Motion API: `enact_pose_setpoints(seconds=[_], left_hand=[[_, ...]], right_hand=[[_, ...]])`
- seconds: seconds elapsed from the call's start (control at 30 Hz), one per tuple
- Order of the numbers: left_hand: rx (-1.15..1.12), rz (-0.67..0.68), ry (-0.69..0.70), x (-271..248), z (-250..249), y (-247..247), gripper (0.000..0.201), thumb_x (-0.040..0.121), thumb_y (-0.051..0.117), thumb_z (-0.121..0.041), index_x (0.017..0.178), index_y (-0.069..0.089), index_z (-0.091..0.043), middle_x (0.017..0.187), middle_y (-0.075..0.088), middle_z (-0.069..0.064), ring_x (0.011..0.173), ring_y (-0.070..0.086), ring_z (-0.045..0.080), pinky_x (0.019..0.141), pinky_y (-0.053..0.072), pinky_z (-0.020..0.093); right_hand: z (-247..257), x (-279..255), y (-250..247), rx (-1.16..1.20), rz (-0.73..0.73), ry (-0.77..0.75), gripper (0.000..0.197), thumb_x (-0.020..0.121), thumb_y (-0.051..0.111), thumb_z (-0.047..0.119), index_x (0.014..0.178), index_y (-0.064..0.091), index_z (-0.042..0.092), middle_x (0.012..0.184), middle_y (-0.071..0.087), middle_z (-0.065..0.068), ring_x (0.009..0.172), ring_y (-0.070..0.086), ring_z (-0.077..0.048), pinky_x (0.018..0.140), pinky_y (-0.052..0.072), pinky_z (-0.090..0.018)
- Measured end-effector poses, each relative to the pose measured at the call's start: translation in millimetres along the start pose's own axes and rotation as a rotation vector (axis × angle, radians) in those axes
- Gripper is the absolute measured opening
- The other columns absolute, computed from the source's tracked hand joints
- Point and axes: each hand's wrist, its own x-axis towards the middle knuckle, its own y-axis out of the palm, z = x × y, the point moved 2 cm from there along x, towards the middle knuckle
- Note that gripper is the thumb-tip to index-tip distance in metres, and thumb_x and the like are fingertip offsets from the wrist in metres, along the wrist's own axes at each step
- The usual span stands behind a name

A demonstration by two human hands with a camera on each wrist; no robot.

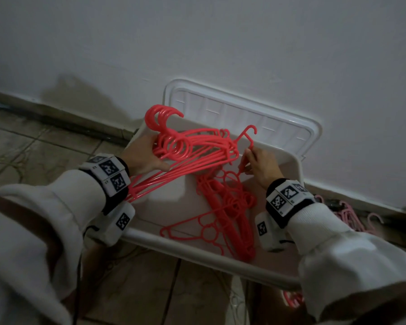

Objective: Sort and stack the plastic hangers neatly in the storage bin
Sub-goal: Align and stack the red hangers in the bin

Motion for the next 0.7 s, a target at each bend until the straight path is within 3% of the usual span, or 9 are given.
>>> enact_pose_setpoints(seconds=[0.13,0.2,0.27,0.37,0.43,0.53,0.6,0.63,0.7], left_hand=[[0.075,-0.054,0.023,0,0,0,0.042,0.065,0.075,0.001,0.104,0.059,0.003,0.099,0.064,0.017,0.082,0.058,0.023,0.058,0.035,-0.004],[0.074,-0.062,0.051,0,-2,0,0.040,0.067,0.074,-0.001,0.104,0.059,0.003,0.097,0.064,0.017,0.083,0.060,0.026,0.060,0.035,-0.004],[0.063,-0.053,0.060,-1,-3,0,0.039,0.067,0.074,-0.001,0.102,0.059,0.005,0.093,0.064,0.019,0.084,0.062,0.029,0.066,0.040,0.004],[0.070,-0.030,0.064,-1,-1,0,0.041,0.064,0.073,-0.003,0.099,0.058,0.010,0.088,0.063,0.025,0.081,0.062,0.036,0.070,0.046,0.021],[0.084,-0.040,0.063,-2,-1,0,0.042,0.063,0.073,0.000,0.100,0.057,0.011,0.089,0.062,0.027,0.082,0.060,0.038,0.069,0.043,0.019],[0.069,-0.020,0.039,-1,3,1,0.041,0.065,0.072,0.009,0.102,0.056,0.011,0.093,0.061,0.029,0.088,0.059,0.041,0.081,0.046,0.035],[0.043,0.015,0.014,1,7,2,0.042,0.065,0.073,0.007,0.103,0.055,0.010,0.092,0.060,0.030,0.086,0.059,0.041,0.086,0.048,0.043],[0.034,0.032,0.008,2,9,3,0.041,0.064,0.074,0.005,0.100,0.055,0.011,0.087,0.060,0.029,0.082,0.059,0.039,0.084,0.049,0.044],[0.038,0.082,-0.030,4,11,5,0.025,0.066,0.072,0.007,0.085,0.056,0.006,0.073,0.056,0.018,0.068,0.056,0.019,0.075,0.049,0.025]], right_hand=[[3,-2,1,-0.149,0.001,-0.159,0.030,0.099,0.038,0.014,0.091,0.062,-0.002,0.089,0.059,-0.009,0.079,0.055,-0.020,0.072,0.037,-0.021],[3,-2,5,-0.116,0.027,-0.224,0.029,0.099,0.038,0.012,0.102,0.062,-0.004,0.097,0.053,-0.007,0.082,0.052,-0.019,0.081,0.039,-0.024],[2,-2,6,-0.057,0.041,-0.211,0.031,0.099,0.037,0.014,0.113,0.058,-0.003,0.092,0.056,-0.007,0.083,0.053,-0.021,0.087,0.042,-0.035],[1,-3,1,0.042,0.028,-0.242,0.039,0.098,0.037,0.021,0.133,0.046,0.003,0.100,0.048,0.006,0.092,0.046,-0.005,0.094,0.036,-0.024],[2,-3,-1,0.047,0.040,-0.259,0.036,0.099,0.039,0.018,0.129,0.050,0.004,0.100,0.051,0.006,0.087,0.048,-0.001,0.091,0.038,-0.019],[0,-3,0,-0.003,0.032,-0.237,0.030,0.099,0.039,0.017,0.118,0.060,0.007,0.085,0.057,0.009,0.076,0.052,-0.001,0.079,0.039,-0.015],[0,-3,-3,-0.033,-0.012,-0.247,0.028,0.099,0.038,0.019,0.107,0.064,0.010,0.088,0.061,0.004,0.085,0.058,-0.012,0.078,0.040,-0.011],[0,-4,-3,-0.021,-0.025,-0.261,0.028,0.100,0.037,0.021,0.100,0.064,0.013,0.088,0.062,0.000,0.086,0.060,-0.018,0.081,0.043,-0.017],[-2,-5,-3,0.025,-0.034,-0.268,0.025,0.100,0.035,0.023,0.093,0.058,0.019,0.083,0.064,-0.003,0.082,0.063,-0.023,0.079,0.049,-0.030]])
